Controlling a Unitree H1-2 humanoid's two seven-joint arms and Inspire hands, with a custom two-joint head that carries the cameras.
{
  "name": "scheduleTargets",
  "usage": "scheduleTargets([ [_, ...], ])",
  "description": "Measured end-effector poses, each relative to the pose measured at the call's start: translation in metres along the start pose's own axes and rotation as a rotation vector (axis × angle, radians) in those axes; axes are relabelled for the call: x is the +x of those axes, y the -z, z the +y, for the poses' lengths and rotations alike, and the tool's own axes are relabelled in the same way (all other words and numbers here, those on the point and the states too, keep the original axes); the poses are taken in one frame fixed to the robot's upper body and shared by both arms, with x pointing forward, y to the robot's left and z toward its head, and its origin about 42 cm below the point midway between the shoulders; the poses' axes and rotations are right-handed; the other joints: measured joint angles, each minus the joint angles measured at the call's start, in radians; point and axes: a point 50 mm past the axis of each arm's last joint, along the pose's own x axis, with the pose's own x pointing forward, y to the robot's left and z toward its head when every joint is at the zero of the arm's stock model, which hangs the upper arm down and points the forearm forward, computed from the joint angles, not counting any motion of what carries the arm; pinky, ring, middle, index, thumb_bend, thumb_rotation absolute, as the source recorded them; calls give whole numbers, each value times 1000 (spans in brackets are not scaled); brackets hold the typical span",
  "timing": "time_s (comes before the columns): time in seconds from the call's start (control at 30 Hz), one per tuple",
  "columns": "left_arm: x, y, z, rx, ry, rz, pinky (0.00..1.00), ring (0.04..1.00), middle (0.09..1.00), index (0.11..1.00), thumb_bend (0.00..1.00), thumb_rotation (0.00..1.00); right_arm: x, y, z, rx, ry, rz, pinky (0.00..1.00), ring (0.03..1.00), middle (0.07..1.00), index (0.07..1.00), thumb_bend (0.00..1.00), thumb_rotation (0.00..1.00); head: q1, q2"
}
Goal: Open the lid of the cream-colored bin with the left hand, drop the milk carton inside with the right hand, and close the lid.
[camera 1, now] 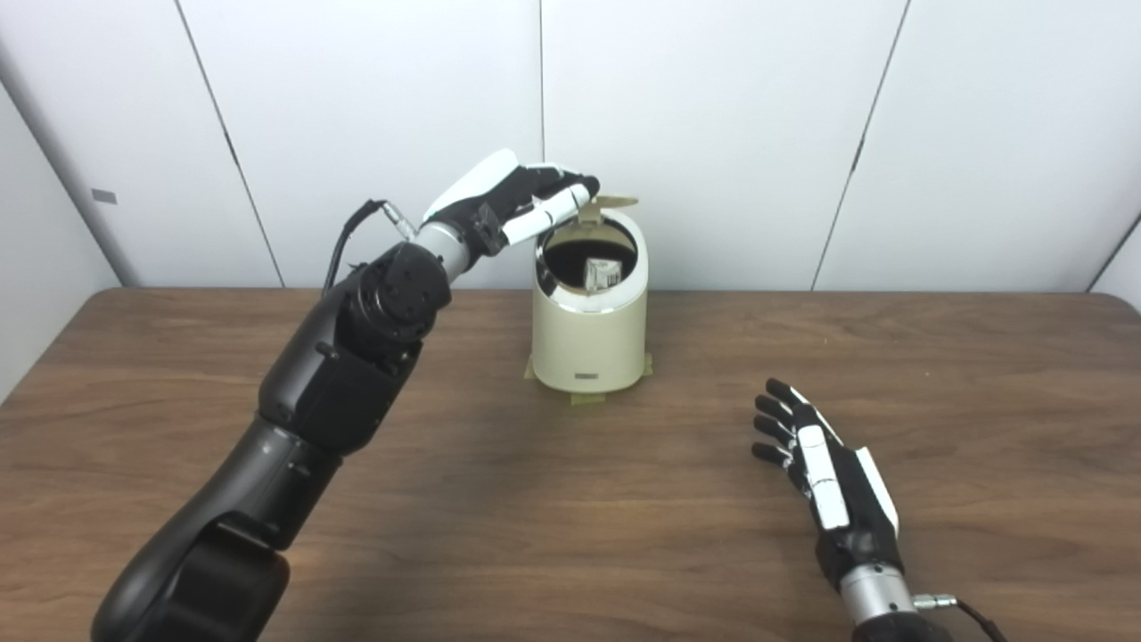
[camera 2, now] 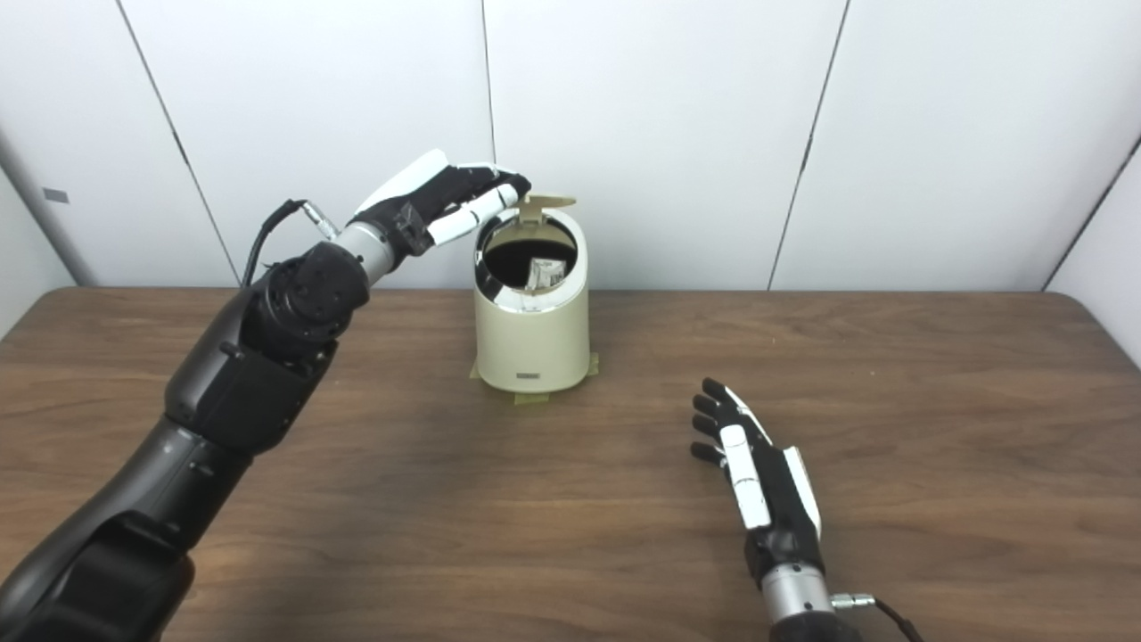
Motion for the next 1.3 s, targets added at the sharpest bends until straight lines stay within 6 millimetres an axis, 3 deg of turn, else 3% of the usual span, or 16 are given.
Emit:
scheduleTargets([
  [0.1, -2, -3, 1, 60, -5, -20, 854, 850, 837, 813, 486, 1000, 0, 0, 0, -6, 1, 0, 770, 850, 867, 890, 502, 1000, -3, 5],
  [0.2, -3, -4, -1, 163, -5, -43, 970, 872, 837, 807, 476, 1000, 0, 0, 0, -3, 5, 5, 761, 847, 862, 883, 489, 1000, -11, 9],
  [0.27, -5, -4, 0, 208, -9, -55, 994, 887, 846, 804, 475, 1000, 0, 0, 2, 6, 8, 11, 742, 855, 865, 886, 478, 1000, -14, 9],
  [0.47, -8, -3, -7, 343, 12, -75, 1000, 872, 819, 805, 501, 1000, 0, -1, 6, 34, 19, 25, 746, 867, 869, 881, 487, 1000, -18, 15],
  [1.3, -37, 0, -35, 853, 69, -139, 1000, 911, 862, 825, 492, 1000, -1, -2, 5, 14, 40, 26, 682, 821, 863, 889, 453, 1000, -31, 38],
])
